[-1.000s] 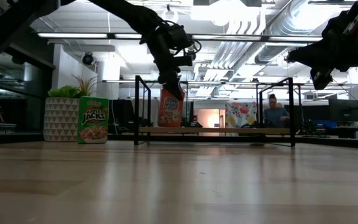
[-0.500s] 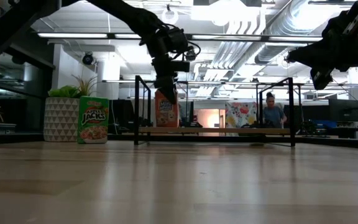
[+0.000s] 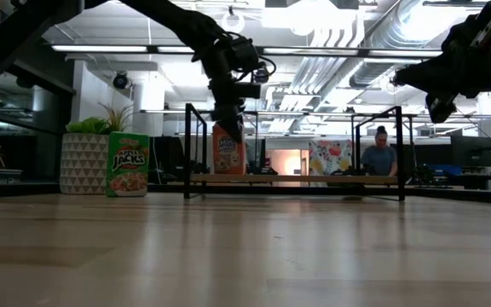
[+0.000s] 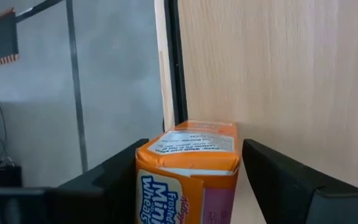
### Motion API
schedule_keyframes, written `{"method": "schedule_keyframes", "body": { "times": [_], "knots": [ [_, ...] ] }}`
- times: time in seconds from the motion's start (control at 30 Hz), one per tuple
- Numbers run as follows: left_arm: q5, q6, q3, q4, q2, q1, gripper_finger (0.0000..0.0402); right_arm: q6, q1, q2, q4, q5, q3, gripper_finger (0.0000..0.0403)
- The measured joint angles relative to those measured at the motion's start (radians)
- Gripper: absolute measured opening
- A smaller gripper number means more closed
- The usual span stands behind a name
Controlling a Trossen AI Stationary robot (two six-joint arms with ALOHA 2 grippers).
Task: Stack cereal on shelf
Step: Put the top orange cereal box on the shelf
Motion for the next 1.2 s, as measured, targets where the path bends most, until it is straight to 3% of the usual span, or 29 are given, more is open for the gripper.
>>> {"method": "schedule_keyframes", "body": {
  "times": [0.17, 0.5, 0.87, 1.2],
  "knots": [
    [-0.048, 0.087, 0.0, 0.004, -0.001, 0.0, 0.025, 0.0, 0.0, 0.0, 0.0, 0.0, 0.0, 0.0],
    [-0.045, 0.197, 0.001, 0.03, -0.001, 0.022, 0.025, 0.0, 0.0, 0.0, 0.0, 0.0, 0.0, 0.0],
    [-0.045, 0.197, 0.002, -0.004, -0.002, 0.034, 0.0249, 0.0, 0.0, 0.0, 0.0, 0.0, 0.0, 0.0],
    [-0.06, 0.213, 0.002, -0.004, -0.002, 0.036, 0.0181, 0.0, 0.0, 0.0, 0.0, 0.0, 0.0, 0.0]
  ]
}}
